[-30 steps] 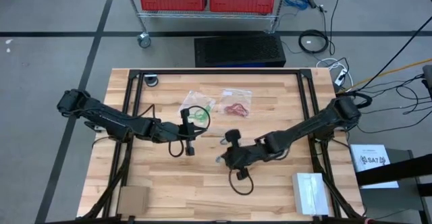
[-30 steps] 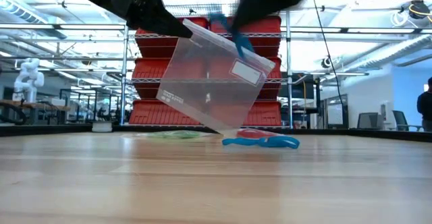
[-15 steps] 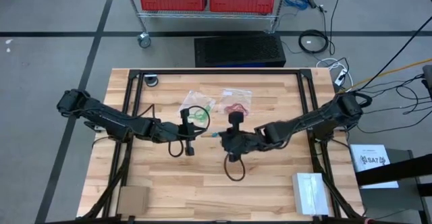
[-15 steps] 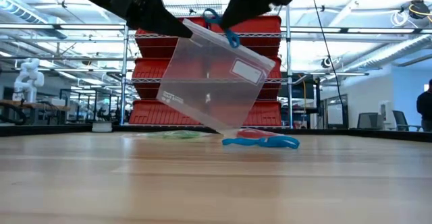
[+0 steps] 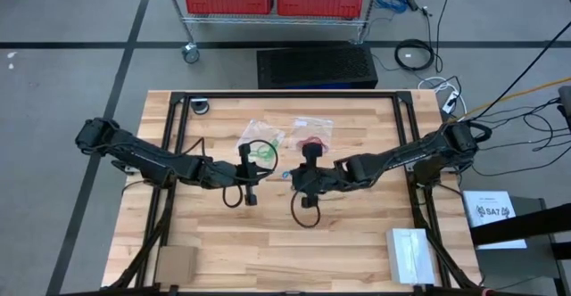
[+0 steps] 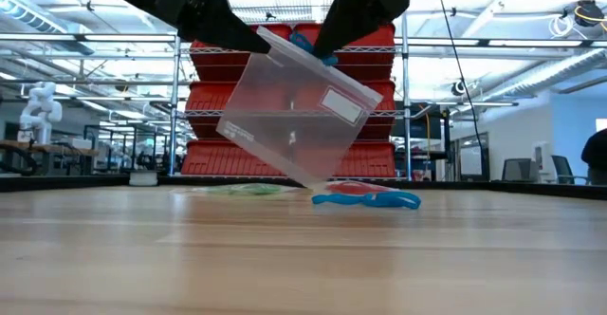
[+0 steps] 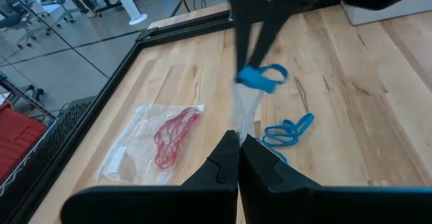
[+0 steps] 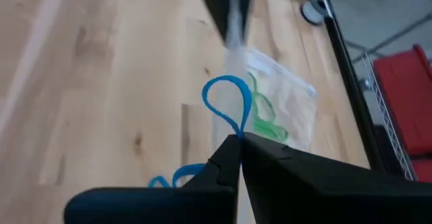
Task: Sort rubber bands
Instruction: Put the blue rubber band into the bottom transparent zip bag, then adjust bottom transparent zip bag
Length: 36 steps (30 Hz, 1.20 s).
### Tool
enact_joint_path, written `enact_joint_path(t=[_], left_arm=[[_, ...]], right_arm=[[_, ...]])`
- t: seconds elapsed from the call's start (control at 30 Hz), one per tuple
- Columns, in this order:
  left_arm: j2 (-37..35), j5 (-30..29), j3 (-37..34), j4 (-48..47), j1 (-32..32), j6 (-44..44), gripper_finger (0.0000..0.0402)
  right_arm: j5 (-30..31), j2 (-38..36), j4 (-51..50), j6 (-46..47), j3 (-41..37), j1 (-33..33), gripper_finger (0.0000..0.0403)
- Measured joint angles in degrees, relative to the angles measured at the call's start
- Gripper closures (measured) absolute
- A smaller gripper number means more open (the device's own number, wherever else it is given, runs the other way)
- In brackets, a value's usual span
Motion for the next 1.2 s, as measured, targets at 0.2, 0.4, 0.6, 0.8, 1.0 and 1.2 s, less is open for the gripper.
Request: enact_joint_path(t=[0.2, 0.4, 0.6, 0.8, 1.0, 1.2], left_arm=[[0.00, 0.47, 0.00, 0.00, 0.00, -0.02, 0.0401], [0.00, 1.44, 0.00, 0.32, 0.00, -0.02, 0.0401], [0.00, 1.42, -0.02, 0.33, 0.00, -0.04, 0.0401], [0.00, 1.42, 0.00, 1.02, 0.21, -0.66, 0.0401], [0.00, 3.42, -1.02, 5.60, 0.96, -1.11, 0.0401], [0.00, 6.03, -5.03, 15.01, 1.79, 0.20, 0.0401]], right_arm=[[-4.81, 0.00, -0.70, 3.18, 0.00, -2.33, 0.0403], [-7.59, 0.00, -0.95, 4.89, 0.00, -3.25, 0.0363], [-7.65, -0.35, -0.59, 4.86, 0.00, -2.09, 0.0279], [-7.60, -3.02, -0.48, 4.64, 0.00, -1.23, 0.0230], [-7.48, -6.63, -1.59, 2.55, 0.00, -1.13, 0.0221], [-7.37, -11.90, -7.34, 4.67, 0.00, -0.92, 0.0220]])
